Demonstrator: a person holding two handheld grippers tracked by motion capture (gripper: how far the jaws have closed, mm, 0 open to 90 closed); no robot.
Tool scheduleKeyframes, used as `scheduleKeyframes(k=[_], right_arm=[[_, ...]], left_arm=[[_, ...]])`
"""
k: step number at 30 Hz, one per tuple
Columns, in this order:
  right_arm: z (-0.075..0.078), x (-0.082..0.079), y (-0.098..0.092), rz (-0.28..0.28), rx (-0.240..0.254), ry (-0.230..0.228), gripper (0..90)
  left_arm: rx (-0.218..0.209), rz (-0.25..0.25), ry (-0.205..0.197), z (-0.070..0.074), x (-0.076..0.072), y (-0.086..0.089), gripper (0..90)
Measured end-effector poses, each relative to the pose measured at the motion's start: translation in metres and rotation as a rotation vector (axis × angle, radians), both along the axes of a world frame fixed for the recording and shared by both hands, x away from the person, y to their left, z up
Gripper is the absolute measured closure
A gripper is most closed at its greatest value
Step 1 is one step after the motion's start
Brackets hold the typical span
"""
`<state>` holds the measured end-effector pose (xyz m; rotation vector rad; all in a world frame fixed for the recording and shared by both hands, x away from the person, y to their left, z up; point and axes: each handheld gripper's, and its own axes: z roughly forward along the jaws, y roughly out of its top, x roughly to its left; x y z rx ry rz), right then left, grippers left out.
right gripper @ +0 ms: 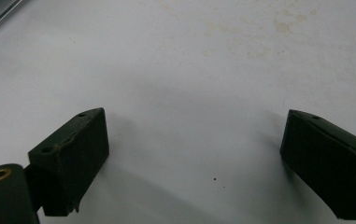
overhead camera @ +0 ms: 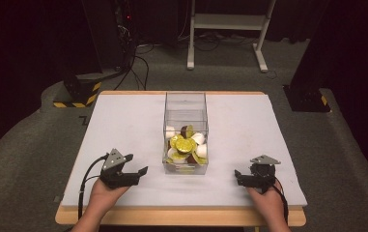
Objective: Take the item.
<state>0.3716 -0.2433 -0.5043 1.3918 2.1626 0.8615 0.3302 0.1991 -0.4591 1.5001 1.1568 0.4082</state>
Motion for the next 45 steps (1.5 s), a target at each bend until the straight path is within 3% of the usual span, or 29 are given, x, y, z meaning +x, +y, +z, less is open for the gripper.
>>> scheduleKeyframes(k=[4, 10, 17, 27, 33, 45], right_arm=[[0.000, 0.000, 0.000, -0.001, 0.001, 0.000, 7.6], [0.000, 0.000, 0.000, -0.002, 0.001, -0.003, 7.7], [0.000, -0.001, 0.000, -0.001, 0.001, -0.003, 7.7], [0.000, -0.001, 0.000, -0.001, 0.002, -0.003, 7.7], [0.000, -0.001, 0.000, -0.001, 0.002, -0.004, 7.7], [0.000, -0.001, 0.000, -0.001, 0.002, -0.003, 7.8]], left_arm=[[-0.020, -0.014, -0.013, 0.009, 0.001, -0.004, 23.8], [-0.018, -0.049, -0.031, 0.019, 0.002, -0.010, 24.2], [-0.061, -0.062, -0.029, 0.025, 0.006, -0.019, 25.2], [-0.039, -0.098, -0.038, 0.029, 0.009, -0.029, 25.7], [-0.064, -0.114, -0.028, 0.032, 0.013, -0.037, 24.2], [-0.072, -0.154, -0.028, 0.039, 0.020, -0.051, 22.9]])
